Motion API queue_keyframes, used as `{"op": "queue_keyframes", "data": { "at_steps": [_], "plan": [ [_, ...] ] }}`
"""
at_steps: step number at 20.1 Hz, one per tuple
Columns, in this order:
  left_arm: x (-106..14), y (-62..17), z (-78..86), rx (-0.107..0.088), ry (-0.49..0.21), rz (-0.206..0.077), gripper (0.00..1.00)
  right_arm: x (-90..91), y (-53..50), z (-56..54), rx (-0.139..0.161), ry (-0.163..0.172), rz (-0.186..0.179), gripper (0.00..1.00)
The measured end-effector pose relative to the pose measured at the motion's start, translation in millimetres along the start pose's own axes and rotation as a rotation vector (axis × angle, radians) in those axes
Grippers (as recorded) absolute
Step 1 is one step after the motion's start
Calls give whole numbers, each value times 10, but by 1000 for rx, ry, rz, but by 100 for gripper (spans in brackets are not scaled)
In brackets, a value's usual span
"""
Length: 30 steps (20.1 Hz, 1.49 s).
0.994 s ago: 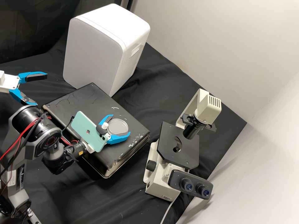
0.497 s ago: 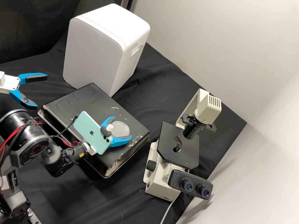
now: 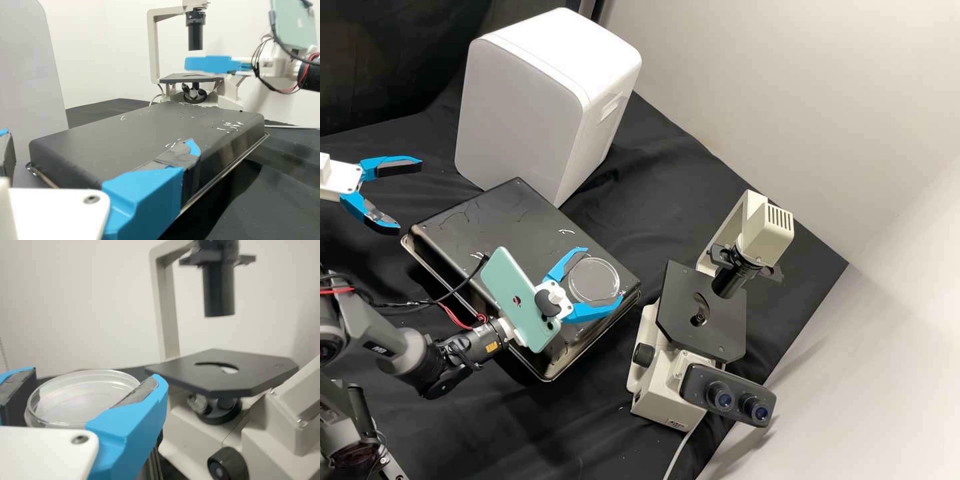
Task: Place the petri dish on the microscope
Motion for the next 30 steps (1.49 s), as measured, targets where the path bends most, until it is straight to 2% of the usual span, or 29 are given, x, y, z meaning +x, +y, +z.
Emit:
{"op": "queue_keyframes", "data": {
  "at_steps": [3,6,10,13,16,18,22,27,30],
  "plan": [
    [0,0,0,0,0,0,100,-34,44,-2,7,5,12,0],
    [0,0,0,0,0,0,100,-35,45,-3,8,7,11,0],
    [0,0,0,0,0,0,100,-28,-1,-27,12,19,-12,0],
    [0,0,0,0,0,0,100,-15,-49,-17,9,15,-36,0],
    [0,0,0,0,0,0,100,2,-75,-21,-10,17,-46,0],
    [0,0,0,0,0,0,100,51,-60,-32,-14,24,-39,0],
    [5,-19,4,1,-9,-13,100,137,47,-48,-14,26,23,0],
    [7,-25,6,1,-12,-17,100,275,255,-16,-29,8,125,0],
    [7,-25,6,1,-12,-17,100,342,319,11,-21,-8,169,0]
  ]
}}
